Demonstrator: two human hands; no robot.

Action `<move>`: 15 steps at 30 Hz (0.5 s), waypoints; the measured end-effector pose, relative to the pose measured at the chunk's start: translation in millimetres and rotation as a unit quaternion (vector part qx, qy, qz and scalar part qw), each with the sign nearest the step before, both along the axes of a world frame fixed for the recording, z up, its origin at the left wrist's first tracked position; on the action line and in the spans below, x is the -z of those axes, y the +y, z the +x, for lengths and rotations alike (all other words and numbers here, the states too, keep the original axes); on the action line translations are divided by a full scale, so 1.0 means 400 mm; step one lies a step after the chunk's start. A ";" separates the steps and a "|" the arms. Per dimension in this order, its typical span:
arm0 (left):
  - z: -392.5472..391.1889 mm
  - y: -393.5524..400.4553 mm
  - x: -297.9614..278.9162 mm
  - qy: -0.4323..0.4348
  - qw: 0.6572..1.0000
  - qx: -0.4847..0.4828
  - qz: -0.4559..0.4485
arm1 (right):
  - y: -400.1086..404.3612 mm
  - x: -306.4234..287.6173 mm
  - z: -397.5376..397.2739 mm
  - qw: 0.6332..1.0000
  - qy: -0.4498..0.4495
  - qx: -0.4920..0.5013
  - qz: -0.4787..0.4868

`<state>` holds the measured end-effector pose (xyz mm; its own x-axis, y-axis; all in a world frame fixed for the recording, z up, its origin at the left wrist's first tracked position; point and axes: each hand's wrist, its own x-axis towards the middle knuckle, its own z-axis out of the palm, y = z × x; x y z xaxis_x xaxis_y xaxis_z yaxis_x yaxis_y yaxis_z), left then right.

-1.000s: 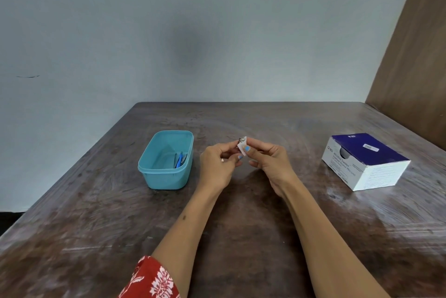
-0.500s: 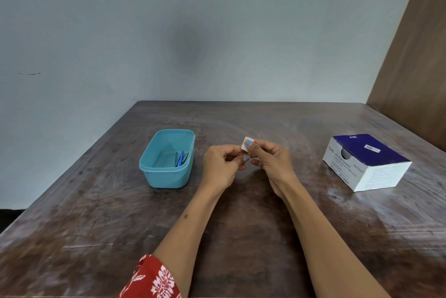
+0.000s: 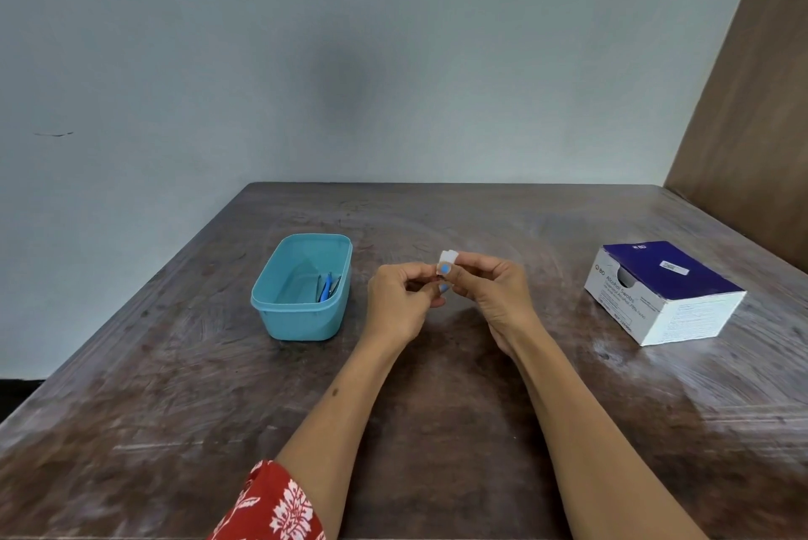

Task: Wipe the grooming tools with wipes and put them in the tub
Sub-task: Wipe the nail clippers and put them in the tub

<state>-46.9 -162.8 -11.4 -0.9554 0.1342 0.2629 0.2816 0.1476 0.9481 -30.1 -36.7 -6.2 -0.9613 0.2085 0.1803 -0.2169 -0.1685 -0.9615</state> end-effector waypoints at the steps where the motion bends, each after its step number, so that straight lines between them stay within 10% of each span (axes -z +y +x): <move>1: 0.001 0.000 0.000 0.000 1.000 0.001 -0.002 | 0.000 0.000 0.000 1.000 0.002 0.003 0.006; 15: 0.004 0.000 -0.002 0.011 1.000 0.000 -0.025 | -0.002 -0.004 0.007 1.000 -0.005 0.013 0.018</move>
<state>-45.2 -162.8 -10.5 -0.9495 0.1485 0.2763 0.3020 0.1945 0.9333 -27.4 -37.6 -4.5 -0.9577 0.2261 0.1779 -0.2102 -0.1277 -0.9693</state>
